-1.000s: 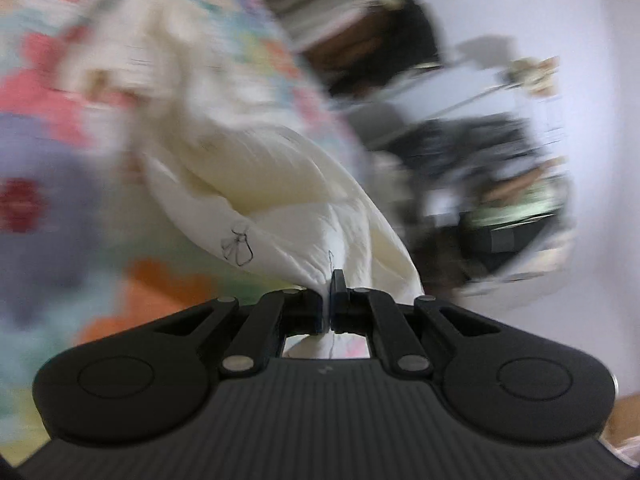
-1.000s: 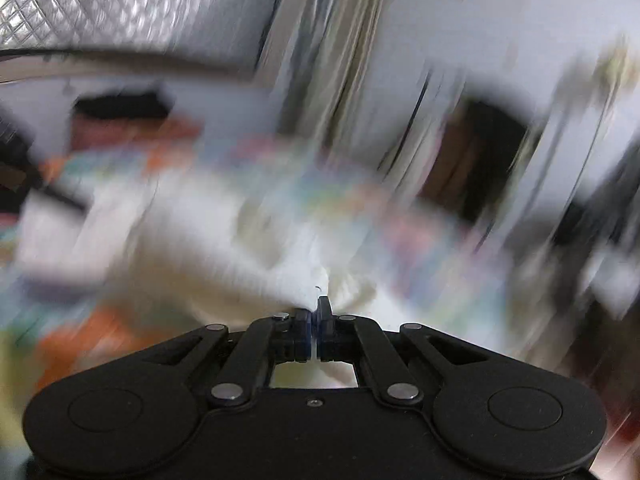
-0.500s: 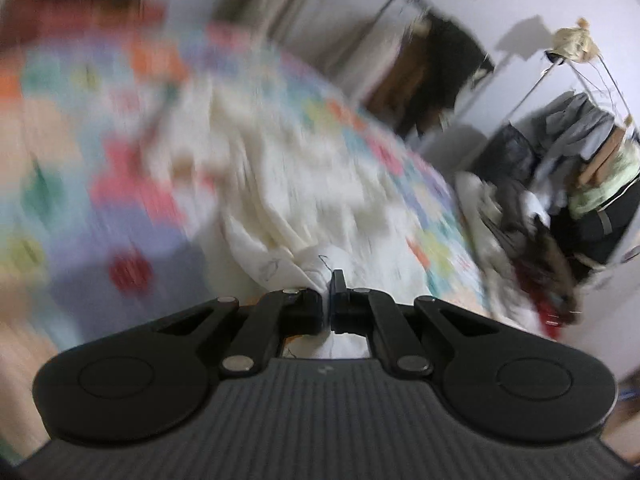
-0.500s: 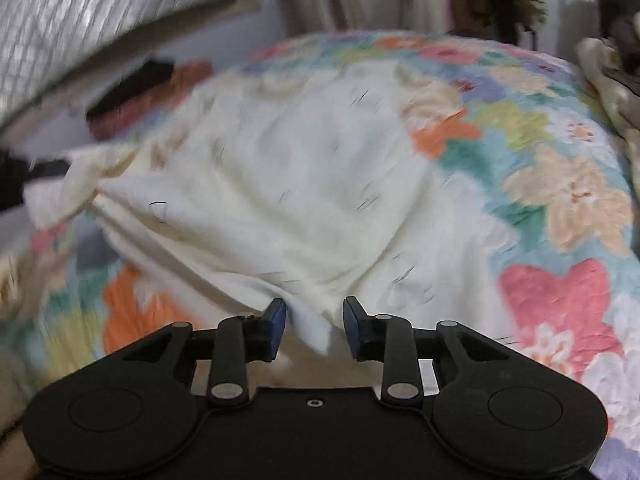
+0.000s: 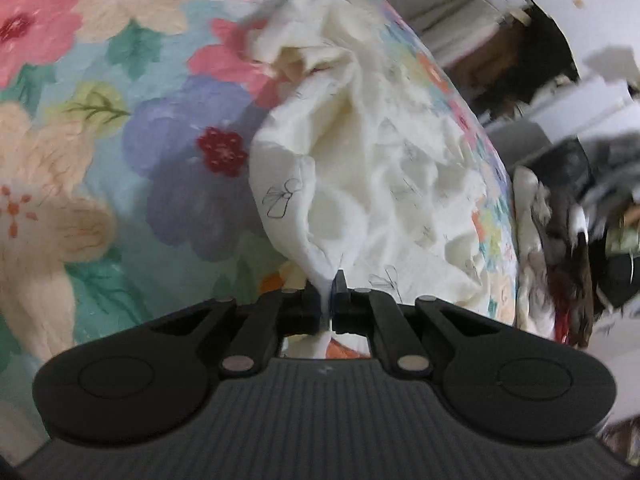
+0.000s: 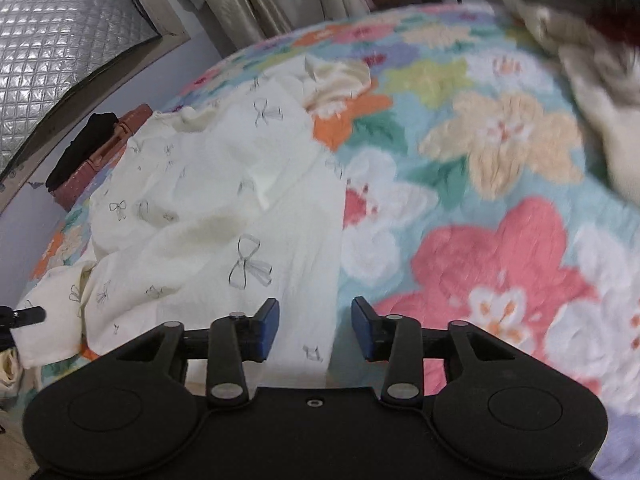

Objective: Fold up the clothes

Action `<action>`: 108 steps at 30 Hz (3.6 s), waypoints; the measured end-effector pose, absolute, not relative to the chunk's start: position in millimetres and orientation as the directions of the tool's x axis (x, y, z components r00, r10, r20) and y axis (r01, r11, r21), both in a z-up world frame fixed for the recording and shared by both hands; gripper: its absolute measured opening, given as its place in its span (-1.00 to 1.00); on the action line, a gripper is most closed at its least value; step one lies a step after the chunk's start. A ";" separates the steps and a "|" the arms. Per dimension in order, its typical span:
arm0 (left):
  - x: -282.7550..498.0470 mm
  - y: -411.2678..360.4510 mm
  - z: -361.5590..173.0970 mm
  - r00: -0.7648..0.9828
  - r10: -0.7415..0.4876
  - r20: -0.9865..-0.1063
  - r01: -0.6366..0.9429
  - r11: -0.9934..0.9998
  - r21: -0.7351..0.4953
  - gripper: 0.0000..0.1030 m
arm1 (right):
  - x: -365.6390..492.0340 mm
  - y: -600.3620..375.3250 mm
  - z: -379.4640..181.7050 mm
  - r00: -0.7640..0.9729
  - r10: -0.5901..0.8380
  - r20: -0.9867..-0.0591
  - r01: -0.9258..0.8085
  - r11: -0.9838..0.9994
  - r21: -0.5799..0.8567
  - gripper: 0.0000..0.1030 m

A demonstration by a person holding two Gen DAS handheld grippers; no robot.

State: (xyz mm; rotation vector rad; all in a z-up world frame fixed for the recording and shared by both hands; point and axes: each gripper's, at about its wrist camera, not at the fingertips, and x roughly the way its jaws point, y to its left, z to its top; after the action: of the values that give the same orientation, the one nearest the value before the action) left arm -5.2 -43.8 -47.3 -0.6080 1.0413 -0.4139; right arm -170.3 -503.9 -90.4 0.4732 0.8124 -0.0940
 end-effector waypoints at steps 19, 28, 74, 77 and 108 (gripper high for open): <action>-36.1 -41.3 -28.2 0.490 -0.647 -0.584 0.061 0.694 -0.717 -0.76 | -194.7 -487.3 50.6 0.738 -0.212 -0.641 0.196 0.976 -0.098 -0.95; -60.2 -22.0 -34.2 0.521 -0.564 -0.641 -0.005 0.749 -0.662 -0.77 | -225.2 -521.2 -37.1 0.563 -0.293 -0.773 0.328 0.937 -0.117 -0.97; 315.5 -118.5 -64.9 0.387 -0.543 -0.746 0.615 0.754 -0.230 0.29 | 256.8 -507.4 -35.0 0.562 0.067 -0.824 -0.381 0.906 -0.186 0.11; 324.5 -118.3 -77.0 0.366 -0.576 -0.731 0.583 0.754 -0.302 0.30 | 273.7 -508.3 -52.0 0.523 0.046 -0.851 -0.419 0.883 -0.209 0.24; 315.4 -108.9 -73.8 0.527 -0.368 -0.766 0.428 0.894 -0.136 0.43 | 298.4 -562.6 -25.9 0.685 -0.313 -0.658 0.067 0.926 -0.371 0.04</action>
State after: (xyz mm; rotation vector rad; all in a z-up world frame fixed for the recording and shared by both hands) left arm 315.4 -108.9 -73.8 0.0722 0.8978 -0.4763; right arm 298.4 -562.6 -25.9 -0.3326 0.7916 -0.2171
